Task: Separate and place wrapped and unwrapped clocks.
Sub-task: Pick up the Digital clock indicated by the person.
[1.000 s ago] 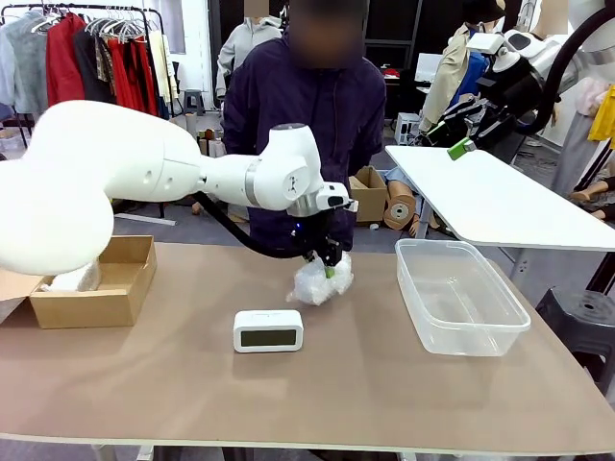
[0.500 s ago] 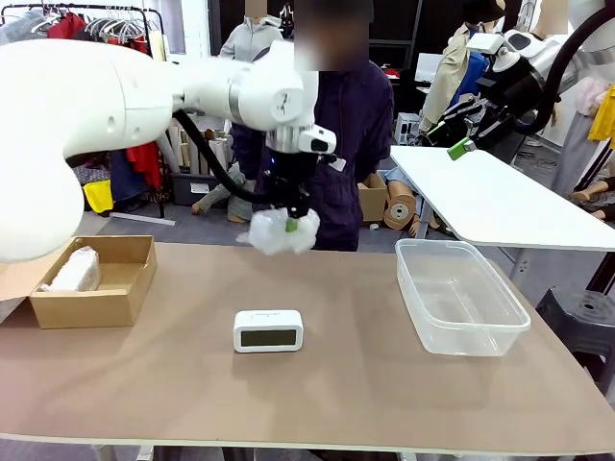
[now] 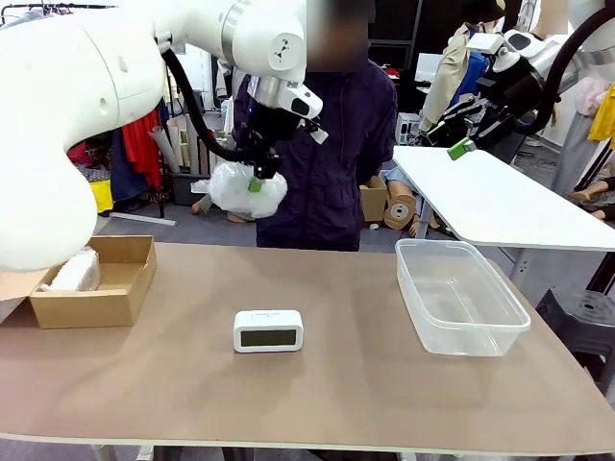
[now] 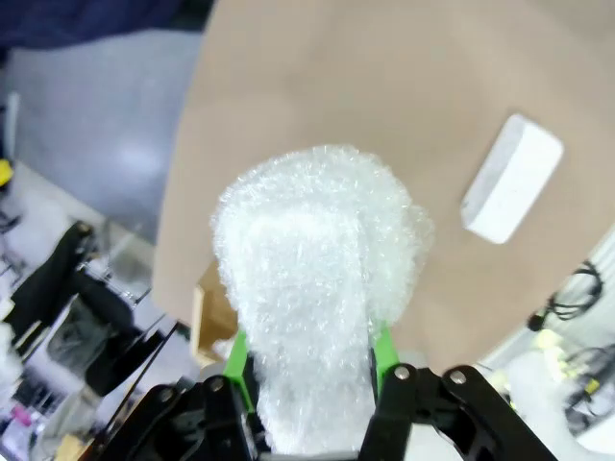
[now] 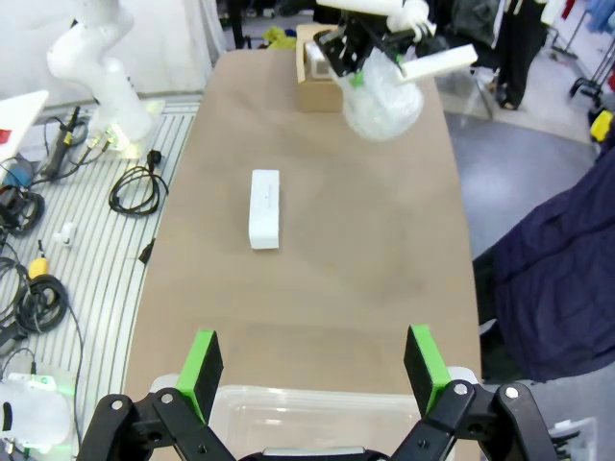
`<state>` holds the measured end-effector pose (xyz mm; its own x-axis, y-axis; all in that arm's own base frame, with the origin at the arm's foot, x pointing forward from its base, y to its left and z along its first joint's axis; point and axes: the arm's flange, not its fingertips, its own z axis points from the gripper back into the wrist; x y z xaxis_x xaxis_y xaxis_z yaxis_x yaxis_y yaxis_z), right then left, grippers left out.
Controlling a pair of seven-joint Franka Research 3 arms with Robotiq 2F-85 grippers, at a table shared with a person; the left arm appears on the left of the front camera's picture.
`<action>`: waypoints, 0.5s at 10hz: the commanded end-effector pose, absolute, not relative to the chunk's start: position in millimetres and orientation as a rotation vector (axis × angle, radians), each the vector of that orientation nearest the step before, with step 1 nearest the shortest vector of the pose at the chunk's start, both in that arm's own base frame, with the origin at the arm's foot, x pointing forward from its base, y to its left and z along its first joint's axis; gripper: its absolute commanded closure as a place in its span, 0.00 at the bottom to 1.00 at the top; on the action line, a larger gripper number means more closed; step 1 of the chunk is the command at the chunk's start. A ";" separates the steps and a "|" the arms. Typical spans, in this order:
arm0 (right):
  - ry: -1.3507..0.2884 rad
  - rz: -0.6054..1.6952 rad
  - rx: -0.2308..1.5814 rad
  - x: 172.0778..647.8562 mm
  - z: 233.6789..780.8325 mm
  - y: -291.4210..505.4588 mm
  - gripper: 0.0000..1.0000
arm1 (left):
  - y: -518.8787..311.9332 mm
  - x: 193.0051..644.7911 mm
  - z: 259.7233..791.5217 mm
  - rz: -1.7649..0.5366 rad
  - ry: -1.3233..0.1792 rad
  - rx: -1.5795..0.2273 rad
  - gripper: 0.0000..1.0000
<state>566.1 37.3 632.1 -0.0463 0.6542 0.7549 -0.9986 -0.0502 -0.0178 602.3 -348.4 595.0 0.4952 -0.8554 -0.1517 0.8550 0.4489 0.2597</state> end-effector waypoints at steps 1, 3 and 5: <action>-0.653 1.501 0.656 567.2 634.7 40.3 0.00 | -363.3 625.7 637.9 -0.983 -0.022 0.453 1.00; -0.653 1.501 0.656 567.2 634.7 40.3 0.00 | -355.1 617.0 668.2 -0.949 -0.051 0.567 1.00; -0.653 1.501 0.656 567.2 634.7 40.3 0.00 | -343.8 608.4 693.0 -0.875 -0.087 0.650 1.00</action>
